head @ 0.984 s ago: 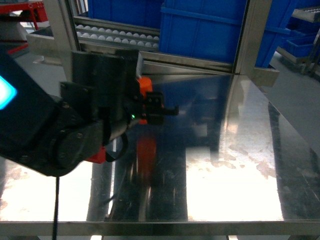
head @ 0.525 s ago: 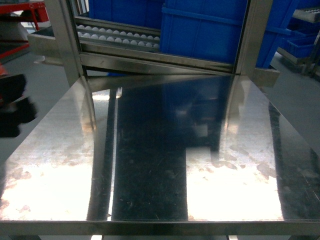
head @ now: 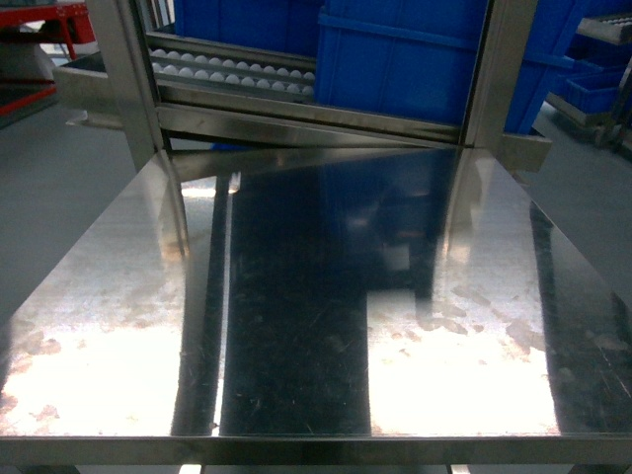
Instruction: Pick capacitor and pack into box
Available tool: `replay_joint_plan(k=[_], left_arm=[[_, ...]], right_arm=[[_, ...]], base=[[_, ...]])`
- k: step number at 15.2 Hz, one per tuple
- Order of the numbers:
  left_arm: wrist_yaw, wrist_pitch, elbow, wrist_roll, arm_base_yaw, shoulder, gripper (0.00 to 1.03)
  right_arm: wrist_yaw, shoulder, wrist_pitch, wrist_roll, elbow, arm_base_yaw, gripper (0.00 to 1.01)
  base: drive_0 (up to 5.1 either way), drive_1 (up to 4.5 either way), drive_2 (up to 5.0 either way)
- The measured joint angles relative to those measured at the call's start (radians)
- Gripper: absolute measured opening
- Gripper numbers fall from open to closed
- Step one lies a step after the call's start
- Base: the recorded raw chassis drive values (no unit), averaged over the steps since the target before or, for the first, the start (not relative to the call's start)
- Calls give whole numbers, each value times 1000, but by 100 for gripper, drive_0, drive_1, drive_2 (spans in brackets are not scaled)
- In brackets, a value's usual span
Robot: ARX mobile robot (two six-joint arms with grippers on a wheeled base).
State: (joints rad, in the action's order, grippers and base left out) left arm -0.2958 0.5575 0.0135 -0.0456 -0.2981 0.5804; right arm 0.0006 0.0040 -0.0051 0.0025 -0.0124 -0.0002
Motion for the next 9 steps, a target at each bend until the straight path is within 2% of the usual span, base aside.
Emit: replay_joint_plan(k=[3, 7, 8, 9], left_arm=[[82, -124, 0, 27, 93, -140, 44], [164, -236, 0, 28, 168, -260, 44], [222, -269, 0, 28, 210, -286, 44], [282, -291, 0, 29, 293, -312, 44]], right_arm=[[0, 0, 0, 0, 0, 0, 98], [0, 0, 0, 0, 0, 0, 98], [0, 0, 0, 0, 0, 0, 98], [0, 0, 0, 0, 0, 0, 98]], base=[[0, 0, 0], [0, 0, 0], [0, 0, 0], [0, 0, 0]])
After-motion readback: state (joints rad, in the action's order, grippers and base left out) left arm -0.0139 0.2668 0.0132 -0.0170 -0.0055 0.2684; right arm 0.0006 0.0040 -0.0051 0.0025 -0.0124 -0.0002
